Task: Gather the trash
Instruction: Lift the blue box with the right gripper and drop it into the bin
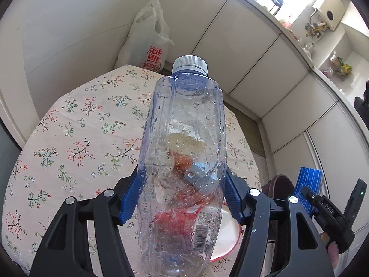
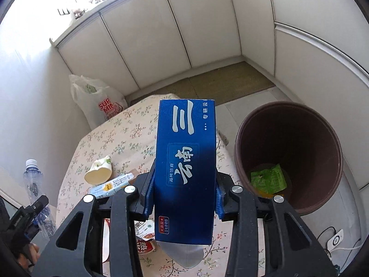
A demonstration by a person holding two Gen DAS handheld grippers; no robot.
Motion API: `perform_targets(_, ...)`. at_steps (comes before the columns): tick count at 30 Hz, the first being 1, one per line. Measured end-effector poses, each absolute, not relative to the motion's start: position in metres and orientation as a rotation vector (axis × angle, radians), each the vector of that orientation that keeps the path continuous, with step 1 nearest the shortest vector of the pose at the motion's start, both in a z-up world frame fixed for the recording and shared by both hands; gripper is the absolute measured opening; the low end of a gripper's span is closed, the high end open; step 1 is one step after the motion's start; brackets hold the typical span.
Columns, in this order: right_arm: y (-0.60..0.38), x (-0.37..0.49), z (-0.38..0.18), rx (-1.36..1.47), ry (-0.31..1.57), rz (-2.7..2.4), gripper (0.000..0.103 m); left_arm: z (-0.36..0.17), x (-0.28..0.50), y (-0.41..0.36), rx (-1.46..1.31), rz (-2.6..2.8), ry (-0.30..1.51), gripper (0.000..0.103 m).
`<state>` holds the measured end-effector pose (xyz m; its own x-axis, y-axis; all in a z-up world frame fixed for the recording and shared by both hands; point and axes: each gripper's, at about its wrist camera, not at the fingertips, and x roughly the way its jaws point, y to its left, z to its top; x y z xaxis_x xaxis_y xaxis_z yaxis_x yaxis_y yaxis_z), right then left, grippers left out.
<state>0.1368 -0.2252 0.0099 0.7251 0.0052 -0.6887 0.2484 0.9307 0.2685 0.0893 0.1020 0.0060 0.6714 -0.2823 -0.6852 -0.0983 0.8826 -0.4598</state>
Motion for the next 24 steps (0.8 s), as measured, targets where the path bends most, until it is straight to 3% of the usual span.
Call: perform_targets(24,-0.327,0.081,0.049,0.328,0.511,-0.424,0.039,0.031,0.108,-0.053,-0.400,-0.391,0.806,0.063)
